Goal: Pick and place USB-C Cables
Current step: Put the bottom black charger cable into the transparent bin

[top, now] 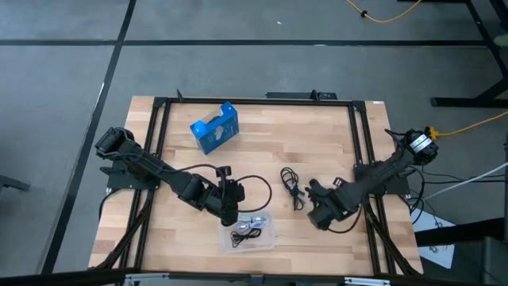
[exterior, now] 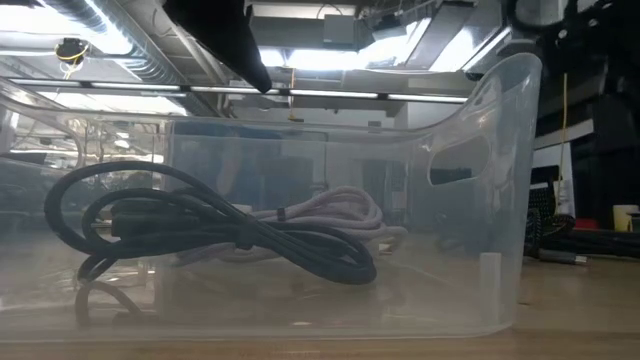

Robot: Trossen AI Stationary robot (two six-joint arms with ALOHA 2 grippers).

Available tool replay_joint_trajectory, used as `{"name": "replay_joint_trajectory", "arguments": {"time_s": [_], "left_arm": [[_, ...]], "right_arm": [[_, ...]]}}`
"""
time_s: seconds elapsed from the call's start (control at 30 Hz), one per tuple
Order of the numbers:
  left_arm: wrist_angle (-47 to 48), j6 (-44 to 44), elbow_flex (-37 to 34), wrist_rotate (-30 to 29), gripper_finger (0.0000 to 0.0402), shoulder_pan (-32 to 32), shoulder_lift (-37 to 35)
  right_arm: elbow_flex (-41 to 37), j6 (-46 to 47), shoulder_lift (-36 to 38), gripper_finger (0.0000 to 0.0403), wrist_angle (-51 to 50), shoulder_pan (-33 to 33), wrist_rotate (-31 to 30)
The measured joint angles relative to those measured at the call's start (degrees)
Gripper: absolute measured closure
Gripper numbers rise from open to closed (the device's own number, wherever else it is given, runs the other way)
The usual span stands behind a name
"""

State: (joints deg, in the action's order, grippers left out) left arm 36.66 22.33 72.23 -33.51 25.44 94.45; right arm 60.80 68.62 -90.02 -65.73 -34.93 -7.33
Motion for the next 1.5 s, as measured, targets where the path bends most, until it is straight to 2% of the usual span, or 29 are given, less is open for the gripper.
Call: {"name": "replay_joint_trajectory", "arguments": {"time_s": [0.2,0.37,0.63,0.8,0.9,1.07,1.2,1.33,1.5], "left_arm": [[-0.2,-0.4,0.0,-0.3,0.0296,-0.7,0.0],[-0.2,-0.4,0.0,-0.3,0.0296,-1.4,0.0],[-0.2,-0.4,0.0,0.0,0.0296,-1.4,0.0],[-0.3,-0.4,0.0,0.1,0.0296,-1.4,0.0],[-0.3,-0.4,0.0,0.1,0.0296,-1.4,0.0],[-0.3,-0.4,0.0,0.1,0.0296,-1.4,0.0],[-0.3,-0.2,0.0,0.1,0.0296,-1.4,0.0],[-0.3,0.0,0.0,0.1,0.0296,-1.4,0.0],[-0.2,0.0,0.0,0.1,0.0296,-1.4,0.0]], "right_arm": [[0.0,1.7,0.0,0.0295,2.4,-4.7,-10.0],[0.0,4.7,0.0,0.0295,2.4,-6.1,-17.8],[0.0,7.8,2.2,0.0295,-10.1,-4.6,-18.1],[0.0,8.9,8.8,0.0295,-17.3,-4.7,-18.0],[-0.4,10.7,13.7,0.0295,-18.3,-4.6,-21.1],[-4.0,13.6,19.0,0.0295,-9.5,-4.6,-24.7],[-10.3,12.2,19.6,0.0295,-1.9,-4.6,-24.3],[-16.3,12.3,19.6,0.0295,6.3,-4.6,-21.2],[-18.3,12.2,19.6,0.0295,11.1,-4.6,-21.4]]}}
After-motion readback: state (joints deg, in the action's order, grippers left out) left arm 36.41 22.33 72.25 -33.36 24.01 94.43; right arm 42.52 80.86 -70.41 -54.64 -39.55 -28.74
